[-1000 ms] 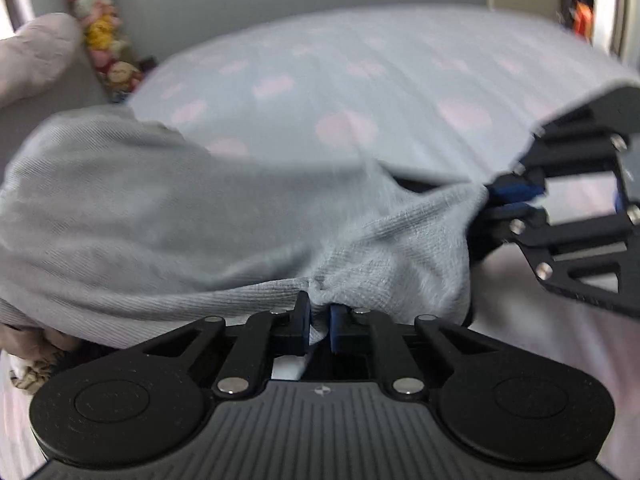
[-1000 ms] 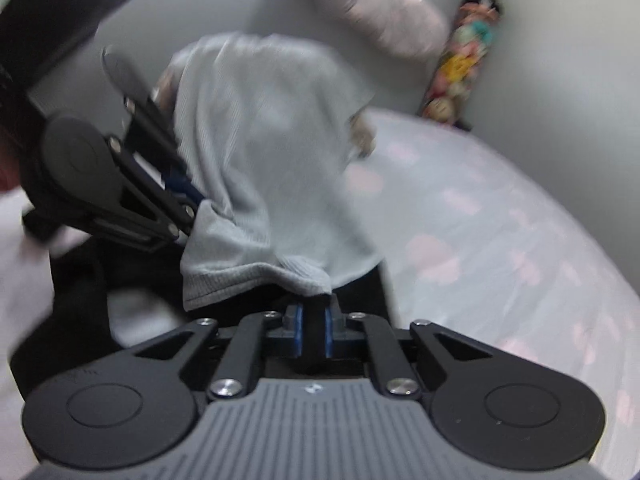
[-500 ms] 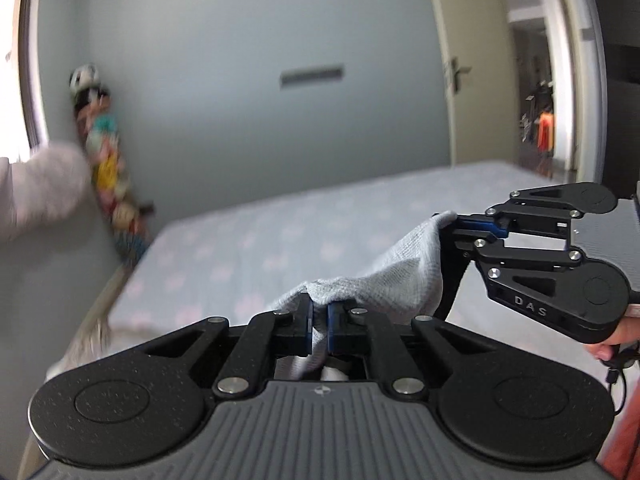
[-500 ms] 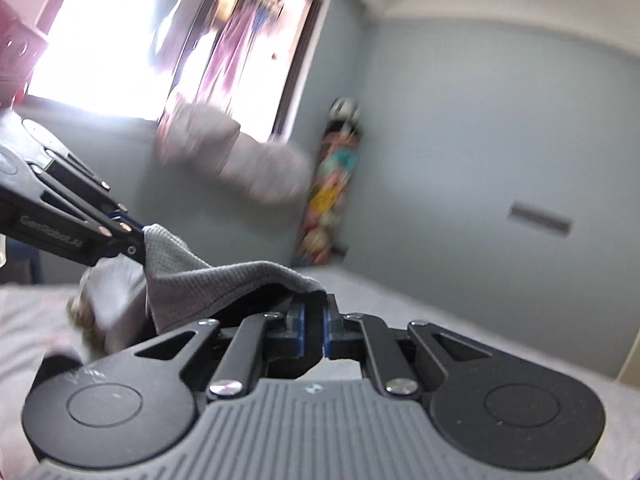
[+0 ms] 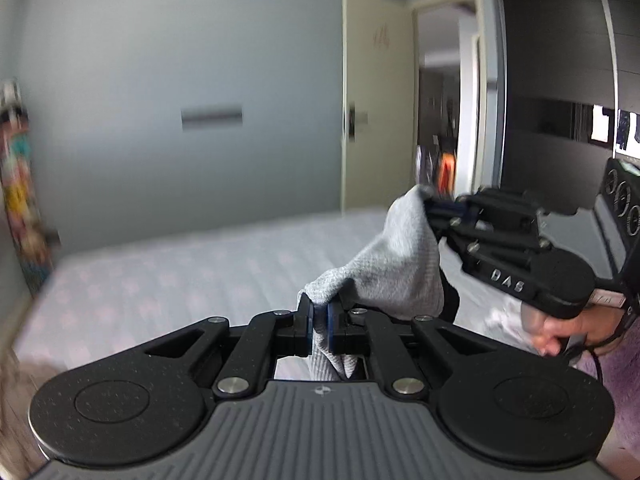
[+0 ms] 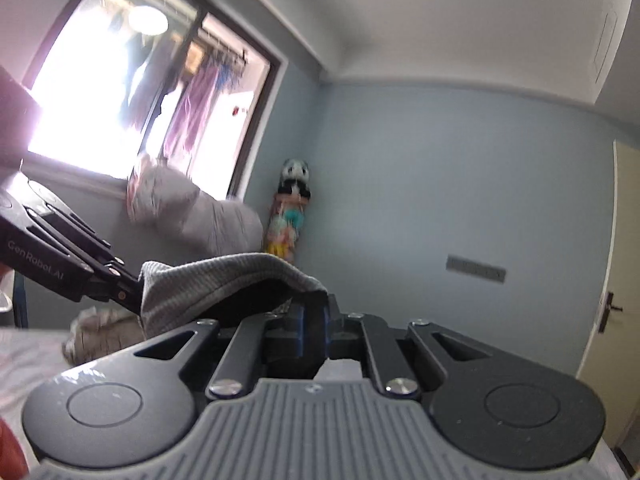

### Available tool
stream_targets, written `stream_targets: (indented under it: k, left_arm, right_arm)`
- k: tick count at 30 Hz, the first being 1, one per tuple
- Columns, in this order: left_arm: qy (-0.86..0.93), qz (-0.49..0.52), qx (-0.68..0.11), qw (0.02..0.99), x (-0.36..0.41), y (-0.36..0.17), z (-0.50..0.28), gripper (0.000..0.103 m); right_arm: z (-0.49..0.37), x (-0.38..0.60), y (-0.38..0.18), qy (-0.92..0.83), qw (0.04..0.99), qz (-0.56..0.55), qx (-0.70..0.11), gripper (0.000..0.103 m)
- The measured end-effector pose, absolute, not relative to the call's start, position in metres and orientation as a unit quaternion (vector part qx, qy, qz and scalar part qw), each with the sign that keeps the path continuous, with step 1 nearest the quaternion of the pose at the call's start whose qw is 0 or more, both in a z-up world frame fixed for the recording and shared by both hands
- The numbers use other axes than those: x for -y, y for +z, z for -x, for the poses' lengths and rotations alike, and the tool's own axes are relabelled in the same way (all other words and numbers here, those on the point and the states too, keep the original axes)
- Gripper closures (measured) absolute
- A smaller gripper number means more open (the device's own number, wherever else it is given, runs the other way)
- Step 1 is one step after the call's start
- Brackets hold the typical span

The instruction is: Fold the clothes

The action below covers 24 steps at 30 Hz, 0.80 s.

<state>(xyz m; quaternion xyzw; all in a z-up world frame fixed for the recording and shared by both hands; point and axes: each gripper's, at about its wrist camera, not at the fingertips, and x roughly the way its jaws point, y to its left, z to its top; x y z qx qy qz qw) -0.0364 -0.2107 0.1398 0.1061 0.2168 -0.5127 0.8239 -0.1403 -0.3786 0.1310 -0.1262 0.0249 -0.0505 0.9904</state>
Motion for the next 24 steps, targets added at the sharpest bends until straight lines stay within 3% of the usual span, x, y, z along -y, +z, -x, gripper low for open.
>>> stream_targets:
  k: [8,14,16,18,20,22,24]
  left_arm:
    - [-0.483,-0.119,-0.373,0.783,0.254,-0.004,-0.032,0.099]
    - [-0.436,-0.094,-0.426,0.787,0.273,-0.079,-0.078,0.098]
    - [-0.423,-0.083,-0.436,0.79,0.27,-0.091,-0.083,0.098]
    - [-0.411,-0.077,-0.443,0.793,0.269,-0.103,-0.087,0.097]
    - [-0.402,-0.086,-0.44,0.798,0.273,-0.111,-0.089,0.096]
    - [-0.389,-0.108,-0.427,0.809,0.274,-0.115,-0.083,0.088]
    - [-0.378,-0.118,-0.416,0.819,0.271,-0.119,-0.078,0.072]
  right_arm:
    - [0.087,0.419,-0.011,-0.039,0.969,0.045,-0.238,0.092]
    - [0.038,0.438,-0.079,-0.05,0.954,0.001,-0.297,0.09]
    - [0.025,0.444,-0.09,-0.049,0.952,-0.01,-0.301,0.084]
    - [0.019,0.447,-0.098,-0.054,0.951,-0.016,-0.304,0.067]
    - [0.009,0.447,-0.106,-0.064,0.95,-0.017,-0.305,0.062]
    - [0.01,0.456,-0.113,-0.078,0.949,-0.026,-0.306,0.055]
    - [0.014,0.469,-0.121,-0.096,0.946,-0.041,-0.307,0.054]
